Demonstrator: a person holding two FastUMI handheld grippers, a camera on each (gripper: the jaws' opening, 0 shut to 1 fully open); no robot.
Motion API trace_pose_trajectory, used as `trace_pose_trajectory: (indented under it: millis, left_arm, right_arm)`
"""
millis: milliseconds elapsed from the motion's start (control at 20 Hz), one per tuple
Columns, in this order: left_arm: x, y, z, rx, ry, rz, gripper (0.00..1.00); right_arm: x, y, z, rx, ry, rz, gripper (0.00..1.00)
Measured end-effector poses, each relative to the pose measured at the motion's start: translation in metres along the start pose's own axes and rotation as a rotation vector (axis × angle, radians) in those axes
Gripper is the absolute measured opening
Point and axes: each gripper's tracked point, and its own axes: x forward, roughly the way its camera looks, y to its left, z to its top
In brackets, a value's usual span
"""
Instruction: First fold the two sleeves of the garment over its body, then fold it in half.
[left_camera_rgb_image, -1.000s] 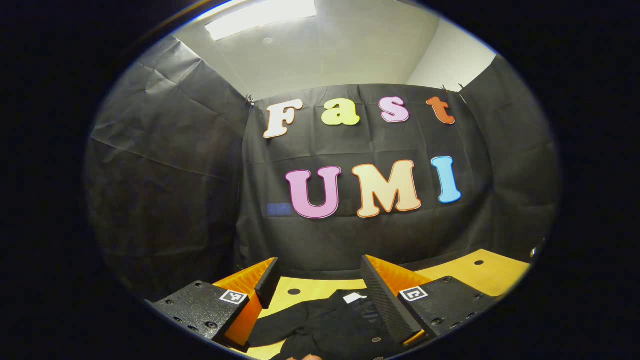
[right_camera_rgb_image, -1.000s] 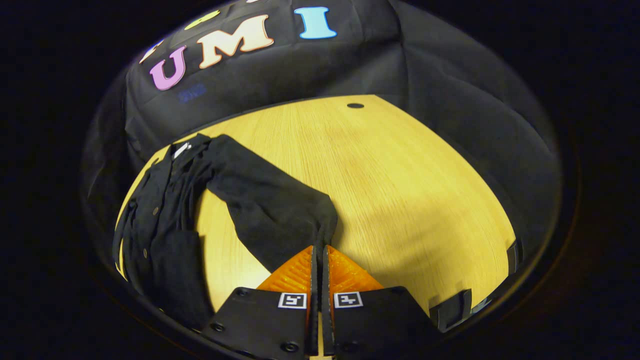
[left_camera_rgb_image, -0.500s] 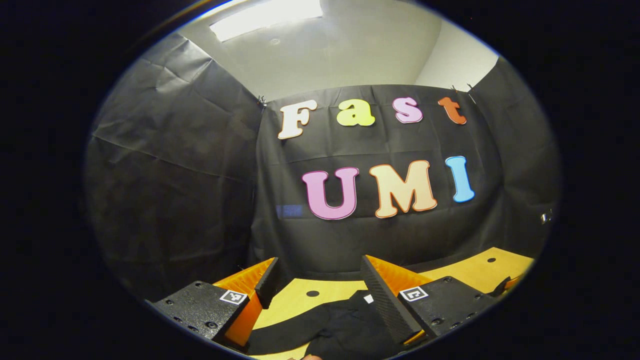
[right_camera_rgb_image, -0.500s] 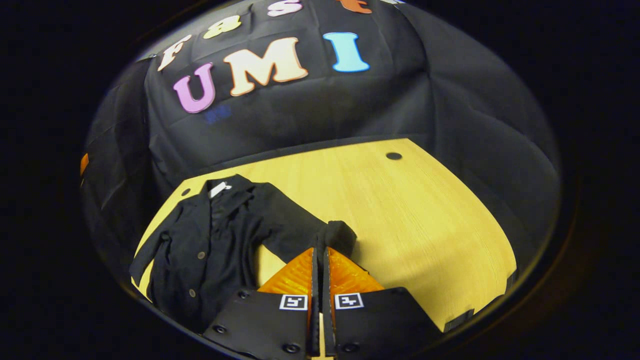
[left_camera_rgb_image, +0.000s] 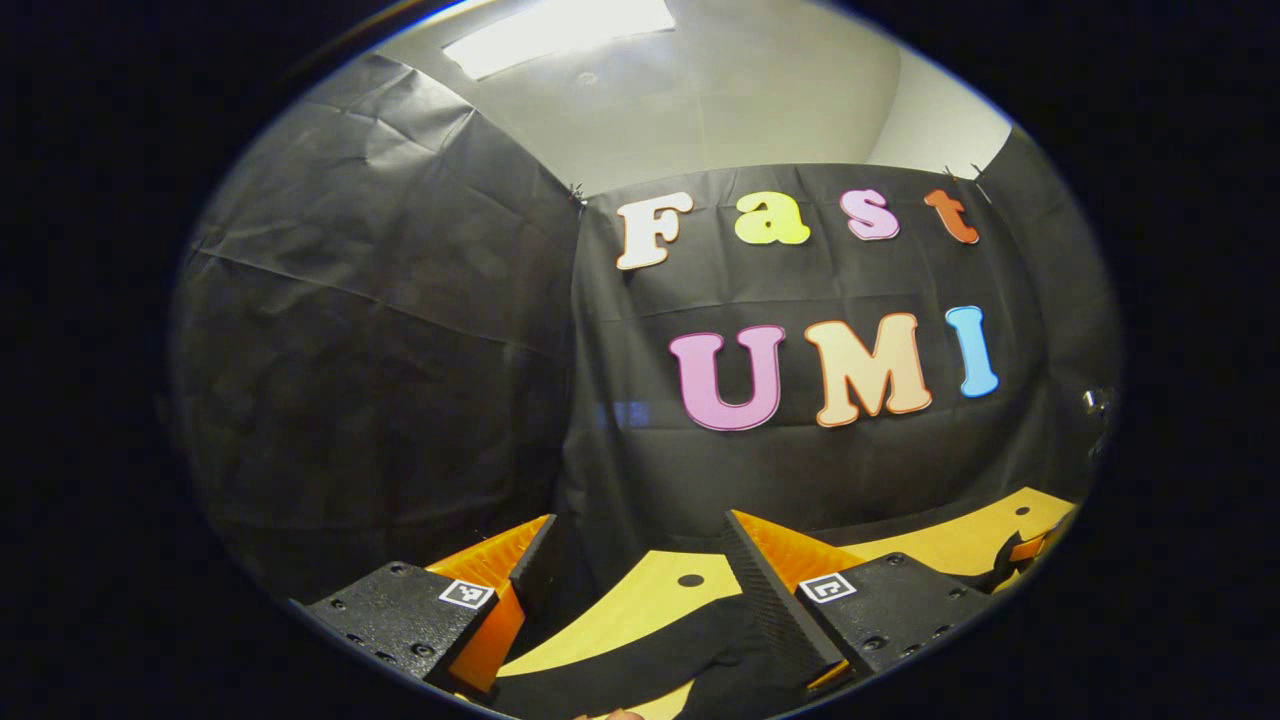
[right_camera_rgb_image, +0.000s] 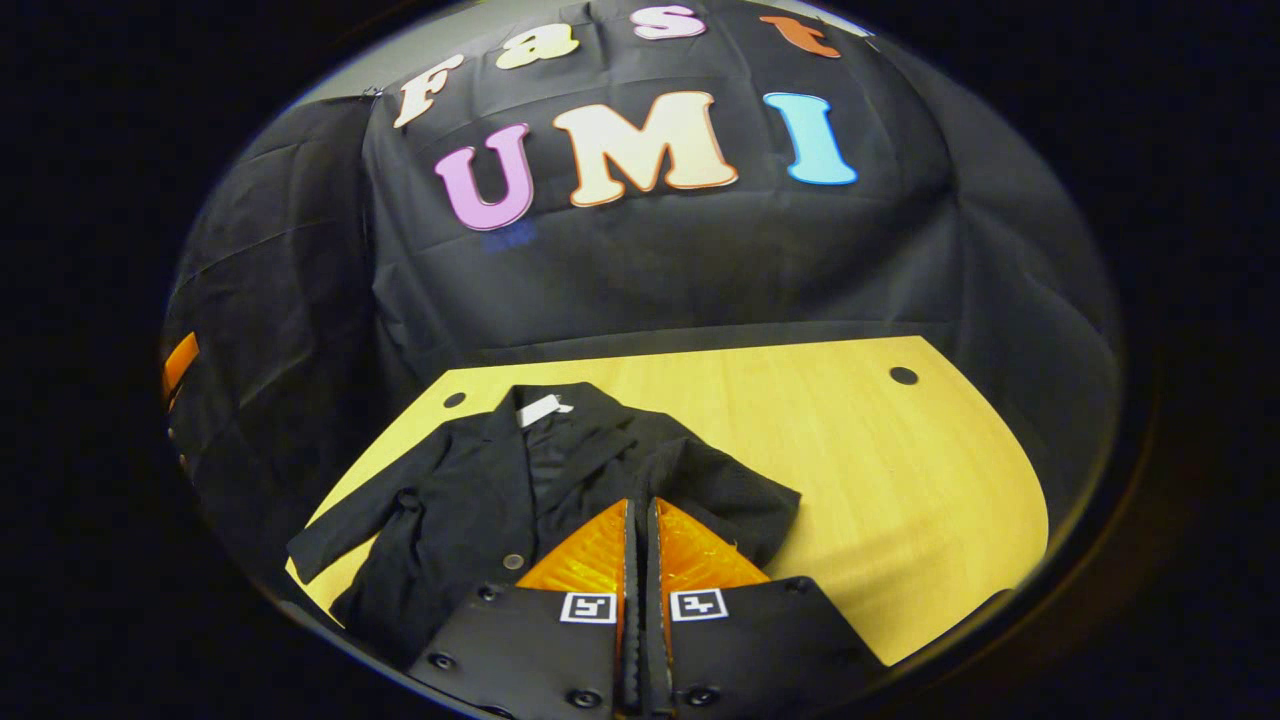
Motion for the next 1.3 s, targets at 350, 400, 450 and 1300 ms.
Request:
trace_pose_trajectory:
  millis: [350,400,450,1300]
  left_arm:
    - [0.005,0.056,-0.019,-0.001,0.028,0.050,0.99]
    - [0.007,0.062,-0.021,-0.002,0.030,0.054,0.99]
    - [0.009,0.067,-0.023,-0.004,0.032,0.055,0.94]
    - [0.023,0.151,-0.104,-0.014,0.190,0.082,0.95]
  right_arm:
    - [0.028,0.089,0.009,-0.060,-0.019,0.075,0.05]
    - [0.031,0.102,0.010,-0.078,-0.021,0.082,0.05]
    - [0.035,0.114,0.009,-0.092,-0.021,0.090,0.05]
    - [0.111,0.269,-0.015,-0.184,0.029,0.185,0.05]
